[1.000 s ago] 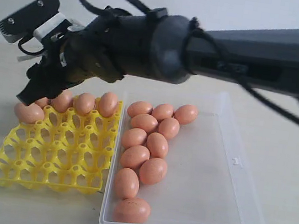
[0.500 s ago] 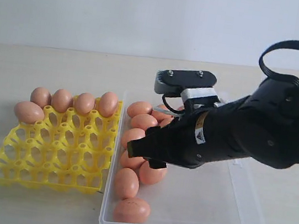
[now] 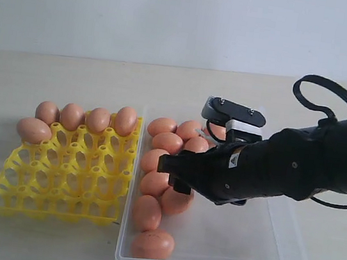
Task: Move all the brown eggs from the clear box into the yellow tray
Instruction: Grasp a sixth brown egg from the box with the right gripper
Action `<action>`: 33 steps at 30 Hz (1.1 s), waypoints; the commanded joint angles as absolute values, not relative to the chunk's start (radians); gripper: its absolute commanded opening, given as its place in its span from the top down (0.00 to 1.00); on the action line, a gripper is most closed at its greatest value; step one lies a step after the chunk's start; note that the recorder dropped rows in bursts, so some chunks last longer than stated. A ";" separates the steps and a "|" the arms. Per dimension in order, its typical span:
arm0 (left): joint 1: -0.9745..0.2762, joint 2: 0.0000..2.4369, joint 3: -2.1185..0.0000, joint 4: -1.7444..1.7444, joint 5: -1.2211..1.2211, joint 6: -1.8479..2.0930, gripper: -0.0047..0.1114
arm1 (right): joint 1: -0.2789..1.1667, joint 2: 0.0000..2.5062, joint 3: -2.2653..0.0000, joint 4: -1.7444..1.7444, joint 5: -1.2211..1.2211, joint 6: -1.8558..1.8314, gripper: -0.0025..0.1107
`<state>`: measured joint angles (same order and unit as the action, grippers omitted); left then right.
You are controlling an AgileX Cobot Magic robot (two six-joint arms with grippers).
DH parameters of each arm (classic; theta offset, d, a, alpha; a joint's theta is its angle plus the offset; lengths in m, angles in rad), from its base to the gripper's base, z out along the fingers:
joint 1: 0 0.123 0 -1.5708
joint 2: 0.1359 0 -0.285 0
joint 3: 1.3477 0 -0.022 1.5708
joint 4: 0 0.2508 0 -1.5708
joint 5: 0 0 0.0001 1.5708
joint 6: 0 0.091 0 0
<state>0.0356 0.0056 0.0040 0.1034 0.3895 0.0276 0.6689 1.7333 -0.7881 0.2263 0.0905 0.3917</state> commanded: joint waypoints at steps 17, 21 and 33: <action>0.030 0.000 0.000 0.101 0.380 0.023 0.96 | 0.663 1.855 -0.878 0.233 0.183 0.386 0.42; 0.030 0.000 0.000 0.101 0.380 0.023 0.96 | 0.663 1.855 -0.878 0.233 0.182 0.386 0.45; 0.030 0.000 0.000 0.101 0.380 0.023 0.96 | 0.663 1.937 -0.948 0.198 0.260 0.380 0.72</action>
<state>0.0356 0.0056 0.0040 0.1034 0.3895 0.0276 0.6674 1.9159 -0.9358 0.2125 0.2005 0.3899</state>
